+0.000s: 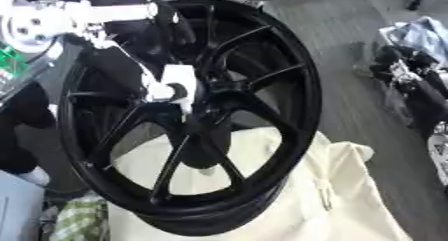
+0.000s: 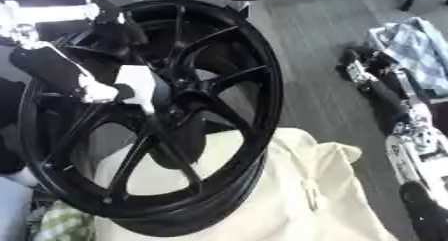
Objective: Pull the pin out of the wheel hub.
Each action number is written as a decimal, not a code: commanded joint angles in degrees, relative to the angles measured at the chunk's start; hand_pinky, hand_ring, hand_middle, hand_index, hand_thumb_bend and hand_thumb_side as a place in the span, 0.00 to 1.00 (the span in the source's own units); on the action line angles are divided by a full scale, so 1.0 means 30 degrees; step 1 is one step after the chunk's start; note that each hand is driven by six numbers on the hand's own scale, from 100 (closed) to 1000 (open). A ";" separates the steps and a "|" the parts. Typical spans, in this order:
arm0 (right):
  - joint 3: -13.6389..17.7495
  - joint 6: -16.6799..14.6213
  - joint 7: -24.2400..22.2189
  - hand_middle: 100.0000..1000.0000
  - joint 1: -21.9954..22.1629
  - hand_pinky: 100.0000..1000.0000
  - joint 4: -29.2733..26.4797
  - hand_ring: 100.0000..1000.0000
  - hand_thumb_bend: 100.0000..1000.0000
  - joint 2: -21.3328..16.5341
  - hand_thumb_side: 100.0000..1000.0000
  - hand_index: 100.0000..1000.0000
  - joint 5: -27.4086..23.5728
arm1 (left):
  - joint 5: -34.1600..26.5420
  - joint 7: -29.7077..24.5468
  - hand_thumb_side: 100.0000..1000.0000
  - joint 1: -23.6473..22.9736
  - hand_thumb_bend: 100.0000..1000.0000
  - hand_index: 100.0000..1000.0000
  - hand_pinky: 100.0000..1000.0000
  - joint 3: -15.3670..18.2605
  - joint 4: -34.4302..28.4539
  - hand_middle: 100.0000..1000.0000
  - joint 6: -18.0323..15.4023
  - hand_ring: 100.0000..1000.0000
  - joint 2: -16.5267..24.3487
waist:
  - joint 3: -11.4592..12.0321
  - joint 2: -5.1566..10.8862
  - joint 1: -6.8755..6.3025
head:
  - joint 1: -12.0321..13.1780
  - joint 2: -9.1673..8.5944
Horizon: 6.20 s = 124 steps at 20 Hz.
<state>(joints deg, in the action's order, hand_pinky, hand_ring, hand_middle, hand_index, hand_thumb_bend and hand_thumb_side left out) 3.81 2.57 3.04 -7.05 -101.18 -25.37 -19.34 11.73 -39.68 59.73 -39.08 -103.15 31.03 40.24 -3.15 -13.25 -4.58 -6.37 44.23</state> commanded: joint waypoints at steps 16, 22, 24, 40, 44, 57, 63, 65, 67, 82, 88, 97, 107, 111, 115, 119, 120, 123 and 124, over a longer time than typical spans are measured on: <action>0.0080 0.0130 0.0096 0.60 -0.0147 0.80 -0.0124 0.68 0.14 -0.0081 0.36 0.71 0.0163 | 0.0772 -0.2144 0.19 -0.0117 0.38 0.81 0.89 0.0034 0.1893 0.78 -0.0121 0.84 -0.0440 | -0.0090 0.0072 0.0160 | 0.0111 -0.0037; 0.0083 0.0140 0.0072 0.60 -0.0115 0.80 -0.0103 0.68 0.13 -0.0038 0.36 0.71 0.0196 | 0.0939 -0.2002 0.19 -0.0166 0.37 0.81 0.89 0.0174 0.2131 0.77 -0.0323 0.84 -0.0541 | -0.0108 0.0068 0.0174 | -0.0121 -0.0037; 0.0081 0.0146 0.0065 0.60 -0.0114 0.80 -0.0100 0.68 0.13 -0.0028 0.36 0.71 0.0194 | 0.0957 -0.1996 0.18 -0.0174 0.37 0.81 0.88 0.0190 0.2167 0.77 -0.0370 0.84 -0.0549 | -0.0108 0.0073 0.0174 | -0.0198 -0.0037; 0.0067 0.0186 0.0021 0.60 -0.0049 0.80 0.0017 0.68 0.12 0.0106 0.37 0.71 0.0289 | 0.1258 -0.2297 0.16 -0.0068 0.27 0.78 0.86 0.0084 0.2699 0.74 -0.0396 0.81 -0.1075 | -0.0127 0.0022 0.0127 | -0.0095 -0.0037; 0.0061 0.0206 0.0012 0.60 -0.0043 0.80 0.0059 0.68 0.13 0.0148 0.37 0.71 0.0328 | 0.0720 -0.2080 0.15 0.0010 0.19 0.74 0.85 0.0063 0.2751 0.70 -0.0271 0.80 -0.1307 | -0.0166 -0.0012 0.0100 | -0.0081 -0.0037; 0.0089 0.0248 0.0067 0.60 -0.0050 0.80 0.0104 0.68 0.13 0.0096 0.37 0.71 0.0319 | 0.1031 -0.2016 0.00 0.0085 0.02 0.33 0.81 0.0208 0.2301 0.55 -0.0254 0.72 -0.1076 | -0.0145 -0.0018 0.0069 | -0.0055 -0.0037; 0.0092 0.0253 0.0042 0.60 -0.0033 0.80 0.0104 0.68 0.13 0.0076 0.37 0.71 0.0308 | 0.1028 -0.1696 0.00 0.0002 0.01 0.28 0.80 0.1010 0.1379 0.53 -0.0287 0.71 -0.0731 | -0.0092 -0.0010 0.0095 | -0.0075 -0.0037; 0.0111 0.0245 0.0053 0.60 -0.0015 0.80 0.0101 0.68 0.13 0.0064 0.37 0.71 0.0304 | 0.0853 -0.1449 0.01 -0.0090 0.00 0.28 0.80 0.1589 0.0733 0.53 -0.0290 0.70 -0.0435 | -0.0066 -0.0002 0.0094 | -0.0085 -0.0037; 0.0119 0.0236 0.0057 0.60 -0.0010 0.80 0.0083 0.68 0.13 0.0048 0.37 0.71 0.0295 | 0.0630 -0.1167 0.01 -0.0206 0.00 0.27 0.79 0.2263 0.0066 0.53 -0.0281 0.70 -0.0115 | -0.0034 0.0001 0.0105 | -0.0101 -0.0037; 0.0566 0.0033 0.0445 0.60 0.0029 0.80 -0.0193 0.68 0.12 -0.0058 0.37 0.71 0.0158 | -0.2183 0.6834 0.09 -0.6851 0.00 0.25 0.77 1.0995 -0.3434 0.50 -0.0121 0.66 0.3070 | 0.0558 -0.0200 0.0501 | -0.0490 -0.0179; 0.0739 -0.0030 0.0612 0.60 0.0062 0.80 -0.0248 0.68 0.12 -0.0044 0.37 0.71 0.0146 | -0.2889 1.0791 0.12 -1.0946 0.00 0.26 0.76 1.4033 -0.2710 0.49 -0.0043 0.66 0.3783 | 0.0894 -0.0309 0.0621 | -0.0621 -0.0255; 0.0968 -0.0122 0.0852 0.60 0.0146 0.80 -0.0333 0.68 0.12 -0.0119 0.37 0.71 0.0120 | -0.3362 1.3498 0.13 -1.4982 0.00 0.33 0.78 1.6171 -0.0242 0.53 -0.0424 0.68 0.2553 | 0.1133 -0.0340 0.0696 | -0.0691 -0.0244; 0.1080 -0.0152 0.0955 0.60 0.0187 0.80 -0.0345 0.68 0.11 -0.0096 0.37 0.71 0.0074 | -0.2184 1.3174 0.66 -1.6872 0.15 0.85 0.85 1.6967 0.1596 0.71 -0.0913 0.78 0.0987 | 0.1207 -0.0307 0.0721 | -0.0777 -0.0290; 0.1091 -0.0150 0.0962 0.60 0.0206 0.80 -0.0343 0.68 0.11 -0.0086 0.37 0.71 0.0070 | -0.2025 1.2820 0.78 -1.7064 0.23 0.87 0.85 1.7038 0.1748 0.72 -0.1285 0.79 0.0666 | 0.1218 -0.0293 0.0752 | -0.0765 -0.0297; 0.1078 -0.0131 0.0938 0.60 0.0200 0.80 -0.0321 0.68 0.11 -0.0054 0.37 0.71 0.0067 | -0.2032 1.2739 0.79 -1.7009 0.20 0.86 0.84 1.7050 0.1731 0.72 -0.1390 0.78 0.0513 | 0.1237 -0.0277 0.0746 | -0.0796 -0.0296; 0.1086 -0.0114 0.0939 0.60 0.0201 0.80 -0.0292 0.68 0.11 -0.0019 0.37 0.71 0.0073 | -0.2539 1.3071 0.86 -1.6789 0.03 0.85 0.83 1.7057 0.1520 0.71 -0.1407 0.77 0.0297 | 0.1243 -0.0267 0.0725 | -0.0775 -0.0282; 0.1091 -0.0110 0.0940 0.60 0.0201 0.80 -0.0284 0.68 0.12 -0.0004 0.37 0.71 0.0067 | -0.3001 1.3471 0.88 -1.6680 0.00 0.84 0.82 1.7082 0.1377 0.70 -0.1443 0.77 0.0182 | 0.1253 -0.0262 0.0725 | -0.0768 -0.0280; 0.1089 -0.0089 0.0936 0.60 0.0201 0.80 -0.0254 0.68 0.12 0.0047 0.37 0.71 0.0037 | -0.5435 1.5599 0.86 -1.6351 0.00 0.82 0.78 1.7012 0.0724 0.67 -0.2134 0.74 -0.0243 | 0.1278 -0.0241 0.0739 | -0.0733 -0.0252; 0.1086 -0.0087 0.0931 0.60 0.0196 0.80 -0.0251 0.68 0.12 0.0051 0.37 0.71 0.0031 | -0.6098 1.6188 0.86 -1.6353 0.00 0.82 0.78 1.6893 0.0647 0.67 -0.2319 0.74 -0.0247 | 0.1274 -0.0241 0.0739 | -0.0724 -0.0252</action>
<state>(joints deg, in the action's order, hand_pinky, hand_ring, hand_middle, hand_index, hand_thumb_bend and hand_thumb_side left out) 6.65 2.24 5.76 -6.06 -100.94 -24.28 -18.88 -4.06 6.63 10.13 11.09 -99.77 24.79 38.34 0.56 -14.99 -2.40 -8.63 44.12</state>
